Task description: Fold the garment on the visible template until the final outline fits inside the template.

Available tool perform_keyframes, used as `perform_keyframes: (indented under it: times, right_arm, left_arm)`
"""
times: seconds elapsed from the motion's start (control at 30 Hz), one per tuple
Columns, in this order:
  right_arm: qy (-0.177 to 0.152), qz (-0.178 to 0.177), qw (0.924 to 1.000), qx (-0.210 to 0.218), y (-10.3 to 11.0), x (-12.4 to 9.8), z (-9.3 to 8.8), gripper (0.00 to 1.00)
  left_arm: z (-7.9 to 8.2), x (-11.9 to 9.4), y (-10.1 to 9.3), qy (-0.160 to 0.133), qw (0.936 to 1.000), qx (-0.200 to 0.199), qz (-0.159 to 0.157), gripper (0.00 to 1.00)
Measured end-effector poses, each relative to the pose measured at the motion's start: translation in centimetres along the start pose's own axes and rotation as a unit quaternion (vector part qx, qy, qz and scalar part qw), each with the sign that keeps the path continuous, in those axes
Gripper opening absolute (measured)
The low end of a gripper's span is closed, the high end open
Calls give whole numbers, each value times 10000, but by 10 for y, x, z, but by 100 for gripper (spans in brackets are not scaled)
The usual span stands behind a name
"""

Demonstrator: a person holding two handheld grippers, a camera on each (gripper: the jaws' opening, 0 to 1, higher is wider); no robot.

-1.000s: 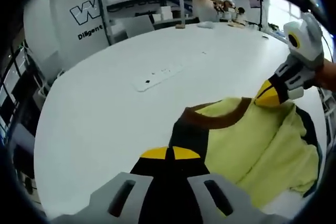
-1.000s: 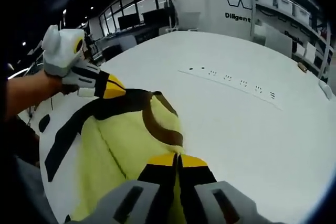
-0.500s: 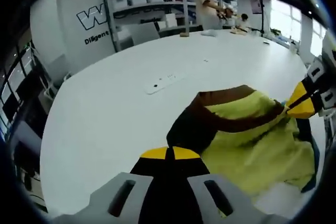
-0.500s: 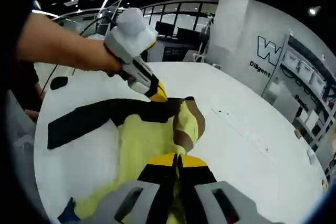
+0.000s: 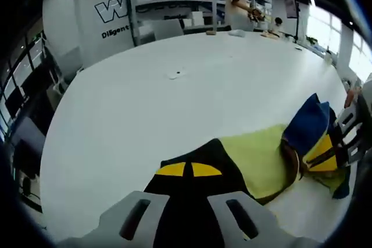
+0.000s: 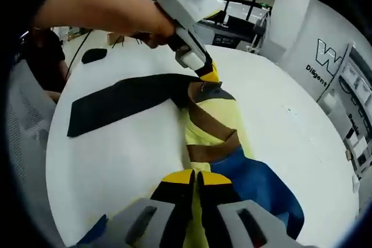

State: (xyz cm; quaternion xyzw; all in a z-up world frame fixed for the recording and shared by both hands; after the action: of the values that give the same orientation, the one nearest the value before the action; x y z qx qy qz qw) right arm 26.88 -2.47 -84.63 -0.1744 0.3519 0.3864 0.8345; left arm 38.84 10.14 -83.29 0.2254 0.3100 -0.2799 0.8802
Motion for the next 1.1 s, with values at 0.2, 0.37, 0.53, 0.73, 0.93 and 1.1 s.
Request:
perform_keyframes:
  times: [0.2,0.37,0.53,0.73,0.93,1.1]
  right_arm:
    - [-449,49,9980,441,-10,-28,25,0]
    - [-800,-202,9946,631,-47,-43,43,4]
    - [-621,-259,9941,848,-76,-30,37,11]
    - [-113,65,9972,735,-76,-12,26,15]
    - [206,428,9972,585,-75,-1,26,20]
    - [529,620,9953,529,-75,4,21,18]
  left_arm:
    - [2,0,0,-16,10000,-16,3,0]
    - [2,0,-1,-4,10000,-3,1,0]
    - [2,0,-2,12,10000,5,-7,0]
    - [1,-1,-3,22,10000,34,-24,0]
    - [1,0,-3,22,10000,47,-39,0]
    - [0,0,-3,31,10000,51,-55,0]
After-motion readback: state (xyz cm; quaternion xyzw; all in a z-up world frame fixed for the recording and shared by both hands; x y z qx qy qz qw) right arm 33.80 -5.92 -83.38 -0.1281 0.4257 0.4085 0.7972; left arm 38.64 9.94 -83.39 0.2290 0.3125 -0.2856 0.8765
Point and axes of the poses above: the point that each gripper's makers call its tool centre point, and the gripper's own axes: x roughly forward along the fingers, y roughly to its left, z roughly out of its top, the point moved 1 cm from there along -x, roughly backward along the fingers, and after that the axes turned 13 degrees about x, right-handed, at the moved point
